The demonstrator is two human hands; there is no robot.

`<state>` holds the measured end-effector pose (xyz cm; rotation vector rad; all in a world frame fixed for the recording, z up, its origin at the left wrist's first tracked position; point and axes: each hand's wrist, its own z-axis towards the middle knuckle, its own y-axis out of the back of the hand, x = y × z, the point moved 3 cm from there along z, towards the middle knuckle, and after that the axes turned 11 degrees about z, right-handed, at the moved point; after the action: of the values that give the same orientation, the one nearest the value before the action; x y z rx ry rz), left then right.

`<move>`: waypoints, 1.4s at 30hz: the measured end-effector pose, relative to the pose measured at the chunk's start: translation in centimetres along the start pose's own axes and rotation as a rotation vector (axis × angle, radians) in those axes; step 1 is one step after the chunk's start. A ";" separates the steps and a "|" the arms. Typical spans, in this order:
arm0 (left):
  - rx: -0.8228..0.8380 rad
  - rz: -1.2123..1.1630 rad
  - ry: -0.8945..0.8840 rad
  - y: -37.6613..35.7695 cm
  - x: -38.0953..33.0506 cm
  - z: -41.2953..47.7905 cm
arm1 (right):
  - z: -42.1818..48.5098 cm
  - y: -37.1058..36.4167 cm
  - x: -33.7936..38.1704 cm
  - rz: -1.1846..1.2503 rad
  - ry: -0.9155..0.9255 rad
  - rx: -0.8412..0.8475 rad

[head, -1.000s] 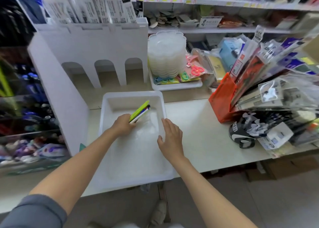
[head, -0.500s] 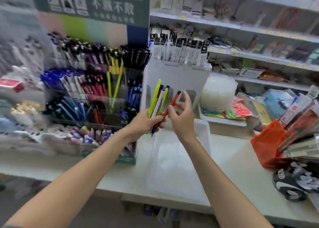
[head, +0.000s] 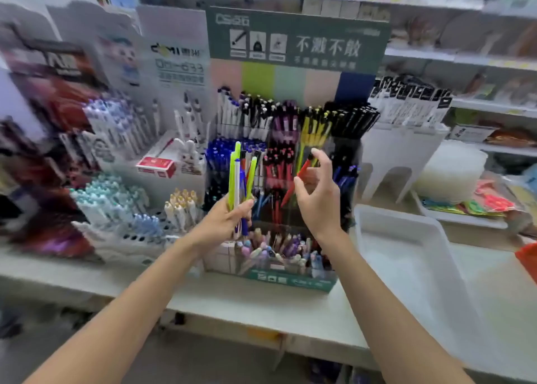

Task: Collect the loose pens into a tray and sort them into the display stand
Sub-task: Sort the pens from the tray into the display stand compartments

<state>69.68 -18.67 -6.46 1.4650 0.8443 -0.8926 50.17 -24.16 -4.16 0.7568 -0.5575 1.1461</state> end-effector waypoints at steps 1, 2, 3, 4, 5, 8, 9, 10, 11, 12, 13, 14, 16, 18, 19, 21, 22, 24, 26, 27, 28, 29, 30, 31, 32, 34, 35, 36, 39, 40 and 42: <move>0.012 -0.014 0.011 0.6 0.4 -0.2 | -0.6 -1.0 -0.5 -0.065 -0.011 0.043; 0.025 -0.032 0.031 1.1 0.6 -0.5 | -1.1 -1.9 -0.9 -0.121 -0.029 0.086; 0.041 -0.058 0.051 1.4 0.9 -0.6 | -1.7 -2.7 -1.5 -0.165 -0.045 0.125; 0.055 -0.075 0.063 1.5 1.0 -0.6 | -2.2 -3.4 -2.0 -0.203 -0.054 0.156; 0.065 -0.087 0.062 1.6 1.2 -0.6 | -2.8 -3.9 -2.5 -0.238 -0.058 0.177; 0.074 -0.142 0.042 1.6 1.7 -0.4 | -4.1 -4.7 -3.1 -0.316 -0.063 0.222; 0.062 -0.164 0.041 1.7 2.0 -0.3 | -4.3 -4.7 -3.1 -0.329 -0.063 0.230; 0.043 -0.167 0.043 1.7 2.2 -0.2 | -4.3 -4.7 -2.9 -0.327 -0.056 0.222; 0.026 -0.167 0.042 1.7 2.4 -0.1 | -4.2 -4.4 -2.4 -0.306 -0.047 0.192; 0.010 -0.173 0.041 1.6 2.4 0.0 | -3.8 -4.1 -1.7 -0.260 -0.046 0.147; 0.003 -0.182 0.045 1.4 2.4 0.2 | -3.3 -3.8 -0.8 -0.185 -0.064 0.104; 0.002 -0.183 0.049 1.1 2.2 0.3 | -2.7 -3.7 0.1 -0.085 -0.102 0.077; 0.007 -0.178 0.053 0.3 1.7 0.7 | -1.6 -4.0 1.8 0.120 -0.210 0.090; 0.008 -0.191 0.040 -0.5 1.1 1.2 | -1.1 -4.4 2.9 0.184 -0.228 0.117; 0.006 -0.201 0.028 -0.8 0.8 1.5 | -0.9 -4.3 3.2 0.175 -0.209 0.109; 0.002 -0.245 0.004 -1.0 0.2 2.1 | 0.1 -3.0 3.2 0.186 -0.189 0.003; 0.007 -0.277 0.000 -0.9 -0.2 2.4 | 0.9 -1.8 3.1 0.211 -0.183 -0.086; 0.036 -0.312 -0.006 -0.8 -0.7 3.1 | 3.0 0.9 3.0 0.188 -0.142 -0.255; 0.060 -0.296 -0.022 -0.9 -1.1 3.7 | 5.0 3.1 3.0 0.051 -0.049 -0.328; 0.065 -0.276 -0.026 -1.0 -1.3 3.9 | 5.8 3.8 2.9 -0.034 -0.009 -0.328; 0.066 -0.263 -0.028 -1.2 -1.5 4.1 | 6.5 4.1 2.7 -0.119 0.020 -0.310; 0.068 -0.261 -0.026 -1.4 -1.6 4.3 | 7.0 4.1 2.4 -0.196 0.045 -0.276; 0.072 -0.271 -0.021 -1.5 -1.7 4.4 | 7.3 3.9 2.0 -0.258 0.067 -0.237; 0.079 -0.294 -0.014 -1.7 -1.8 4.4 | 7.5 3.5 1.5 -0.304 0.089 -0.192; 0.089 -0.322 -0.007 -1.9 -1.9 4.4 | 7.5 3.1 1.1 -0.332 0.107 -0.134; 0.101 -0.363 0.007 -2.2 -2.0 4.5 | 7.2 2.2 -0.1 -0.362 0.097 0.007; 0.102 -0.375 0.010 -2.3 -2.1 4.6 | 7.0 1.9 -0.6 -0.383 0.072 0.070; 0.099 -0.382 0.013 -2.4 -2.2 4.7 | 6.7 1.7 -1.0 -0.416 0.053 0.118; 0.085 -0.398 0.013 -2.6 -2.2 5.0 | 6.7 2.0 -1.3 -0.495 0.146 0.076; 0.086 -0.405 0.009 -2.7 -2.3 5.0 | 6.7 2.3 -0.8 -0.486 0.188 0.016; 0.090 -0.410 -0.005 -3.1 -2.6 5.1 | 6.6 2.6 0.4 -0.358 0.170 -0.030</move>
<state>65.45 -23.59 -5.71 1.3880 1.1366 -1.2507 47.74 -28.48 0.98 0.6923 -0.2809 0.8576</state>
